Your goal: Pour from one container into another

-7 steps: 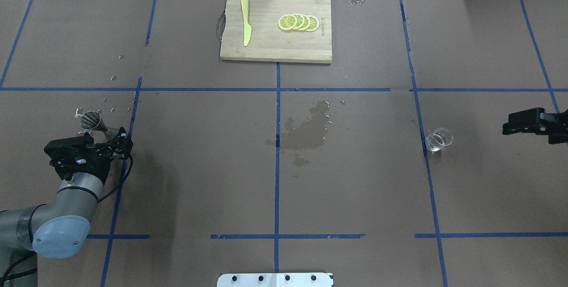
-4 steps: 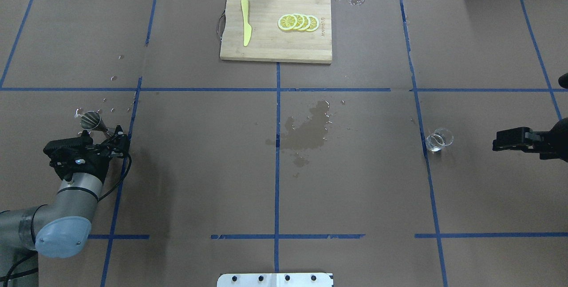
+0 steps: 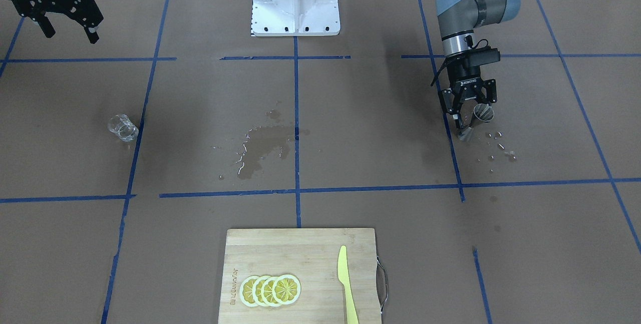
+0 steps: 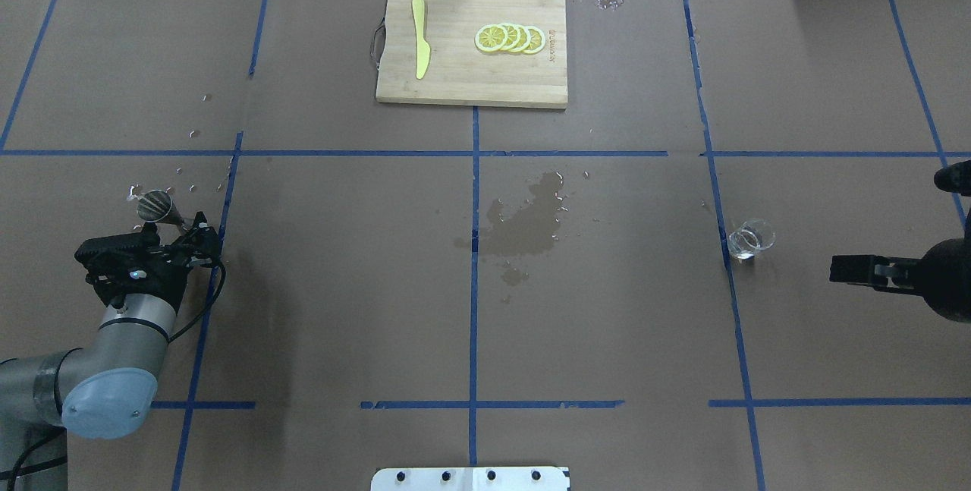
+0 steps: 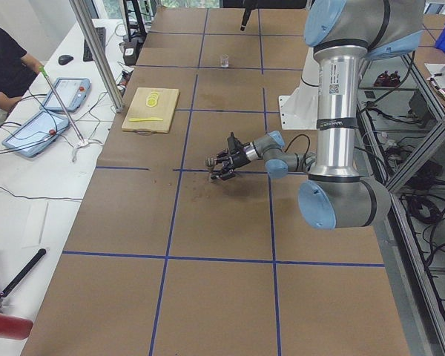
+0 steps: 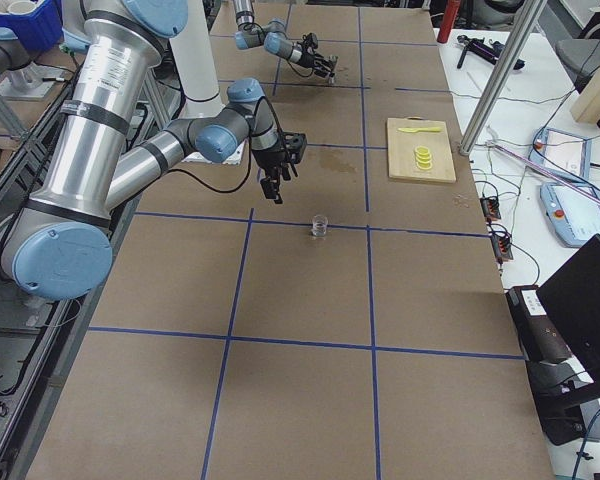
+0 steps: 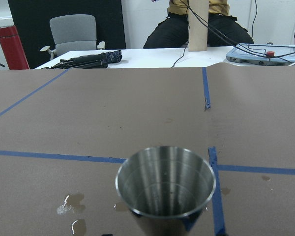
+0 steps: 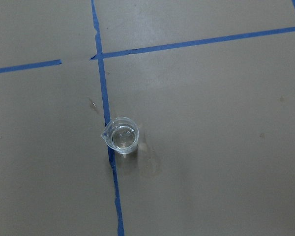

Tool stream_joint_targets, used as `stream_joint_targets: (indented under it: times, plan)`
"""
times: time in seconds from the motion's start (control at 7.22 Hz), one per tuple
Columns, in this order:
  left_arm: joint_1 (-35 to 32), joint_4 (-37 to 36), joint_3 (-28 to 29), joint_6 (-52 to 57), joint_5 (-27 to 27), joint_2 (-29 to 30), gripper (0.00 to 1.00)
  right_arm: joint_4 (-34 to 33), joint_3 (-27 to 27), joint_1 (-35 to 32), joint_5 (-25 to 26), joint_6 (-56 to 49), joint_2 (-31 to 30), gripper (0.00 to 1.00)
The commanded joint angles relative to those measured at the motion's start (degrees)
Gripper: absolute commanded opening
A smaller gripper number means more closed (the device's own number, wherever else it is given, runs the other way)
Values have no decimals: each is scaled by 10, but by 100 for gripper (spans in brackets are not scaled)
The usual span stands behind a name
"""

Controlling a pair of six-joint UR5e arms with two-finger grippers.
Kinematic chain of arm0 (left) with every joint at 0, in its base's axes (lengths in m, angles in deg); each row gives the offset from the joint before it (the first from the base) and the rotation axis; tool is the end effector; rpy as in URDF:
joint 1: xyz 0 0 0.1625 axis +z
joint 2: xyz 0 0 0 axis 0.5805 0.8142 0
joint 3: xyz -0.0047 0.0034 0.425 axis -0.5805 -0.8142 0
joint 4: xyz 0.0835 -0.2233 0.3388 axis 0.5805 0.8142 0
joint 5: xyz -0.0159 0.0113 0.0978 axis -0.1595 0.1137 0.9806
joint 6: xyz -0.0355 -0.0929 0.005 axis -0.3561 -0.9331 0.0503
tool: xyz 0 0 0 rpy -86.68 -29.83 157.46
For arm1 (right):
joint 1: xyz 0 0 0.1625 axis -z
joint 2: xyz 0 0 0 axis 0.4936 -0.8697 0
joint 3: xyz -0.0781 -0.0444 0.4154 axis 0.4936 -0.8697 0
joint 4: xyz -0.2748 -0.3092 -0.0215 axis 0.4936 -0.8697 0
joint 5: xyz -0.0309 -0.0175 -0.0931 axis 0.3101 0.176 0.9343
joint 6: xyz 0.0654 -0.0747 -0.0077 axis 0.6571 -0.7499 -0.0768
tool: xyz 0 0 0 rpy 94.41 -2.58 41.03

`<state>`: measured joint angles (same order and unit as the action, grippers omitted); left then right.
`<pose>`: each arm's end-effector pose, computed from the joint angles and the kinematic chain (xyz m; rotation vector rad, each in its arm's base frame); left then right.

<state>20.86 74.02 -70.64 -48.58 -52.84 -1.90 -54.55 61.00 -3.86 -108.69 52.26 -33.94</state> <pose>0.4137 -0.3269 0.5056 0.9573 0.5564 -0.5473 -0.2011 -0.2795 0.3677 0.2016 -0.7073 0.2724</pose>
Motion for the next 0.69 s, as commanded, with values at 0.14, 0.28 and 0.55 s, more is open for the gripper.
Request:
stream_joint_targets:
  times: [0.14, 0.28, 0.55]
  plan:
    - [-4, 1, 6, 2, 0, 2, 76, 137, 1, 57, 66, 30, -95, 100]
    - [-3, 1, 13, 2, 0, 7, 75, 138, 1, 77, 93, 48, -96, 100]
    - [-3, 1, 23, 2, 0, 15, 71, 138, 0, 107, 129, 57, -96, 100]
